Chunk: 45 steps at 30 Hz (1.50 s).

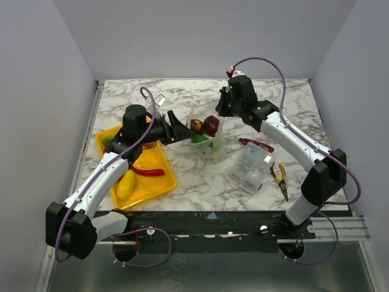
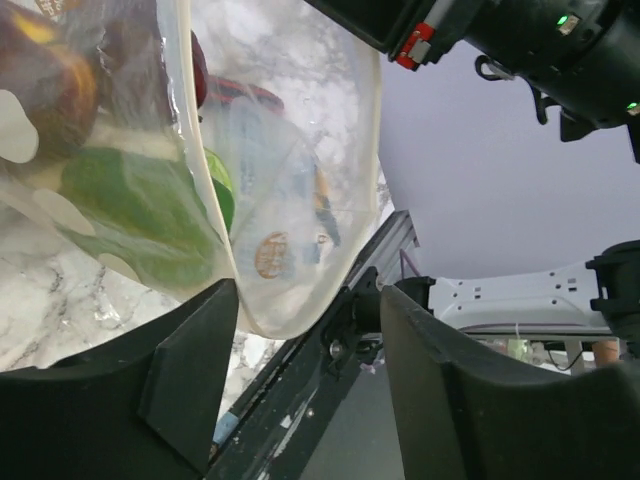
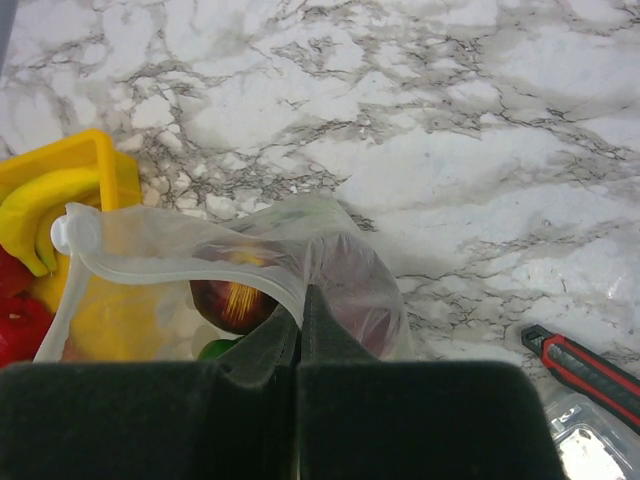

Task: Place the food in the zip-top bag and seal the zipper
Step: Adjust the zipper food storage bag at the center of the board, then pick up the fake fruit from the bin.

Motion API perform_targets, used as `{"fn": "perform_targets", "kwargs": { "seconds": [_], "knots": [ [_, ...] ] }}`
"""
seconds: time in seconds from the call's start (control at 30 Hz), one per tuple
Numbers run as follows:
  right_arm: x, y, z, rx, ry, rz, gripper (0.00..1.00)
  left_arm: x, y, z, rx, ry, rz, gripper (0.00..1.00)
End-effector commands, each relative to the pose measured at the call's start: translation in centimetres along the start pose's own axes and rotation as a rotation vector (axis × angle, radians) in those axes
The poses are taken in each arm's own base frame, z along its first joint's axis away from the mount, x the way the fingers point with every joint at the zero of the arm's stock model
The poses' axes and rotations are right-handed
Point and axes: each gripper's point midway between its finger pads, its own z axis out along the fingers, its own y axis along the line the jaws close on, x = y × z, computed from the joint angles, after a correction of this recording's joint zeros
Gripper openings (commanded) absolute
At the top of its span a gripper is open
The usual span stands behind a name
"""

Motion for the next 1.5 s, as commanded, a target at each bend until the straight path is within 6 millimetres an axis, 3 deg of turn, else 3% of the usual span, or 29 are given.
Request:
{"fn": "perform_targets", "kwargs": {
  "seconds": [0.0,0.17,0.33,0.43,0.6,0.73,1.13,1.47],
  "knots": [
    [-0.9,-0.8,-0.7,0.029,-0.028,0.002,0.00,-0.7,0.5,-1.9,-0.058,-0.054,0.062,0.74],
    [-1.1,-0.8,-0.8,0.029,-0.032,0.001,0.00,-0.7,4.8,-5.2,-0.277,-0.142,0.056,0.86],
    [-0.7,-0.6,-0.6,0.009,-0.024,0.007,0.00,-0.3,12.1,-11.0,-0.705,-0.296,-0.009,0.97],
    [-0.3,-0.4,-0.3,-0.006,-0.013,0.014,0.00,0.6,15.5,-13.9,-0.897,-0.356,-0.031,0.99],
    [0.1,-0.2,-0.3,-0.019,-0.003,0.018,0.00,2.6,19.8,-16.7,-1.108,-0.366,-0.085,0.98],
    [0.1,-0.2,-0.3,-0.023,-0.002,0.016,0.00,4.2,22.5,-17.4,-1.223,-0.339,-0.148,0.99],
    [0.5,0.2,-0.1,-0.045,0.010,0.026,0.00,6.4,25.5,-19.7,-1.476,-0.195,-0.177,0.99],
    [0.6,0.6,0.1,-0.062,0.020,0.029,0.00,10.5,26.1,-16.7,-1.324,-0.140,-0.346,0.98]
  ]
}}
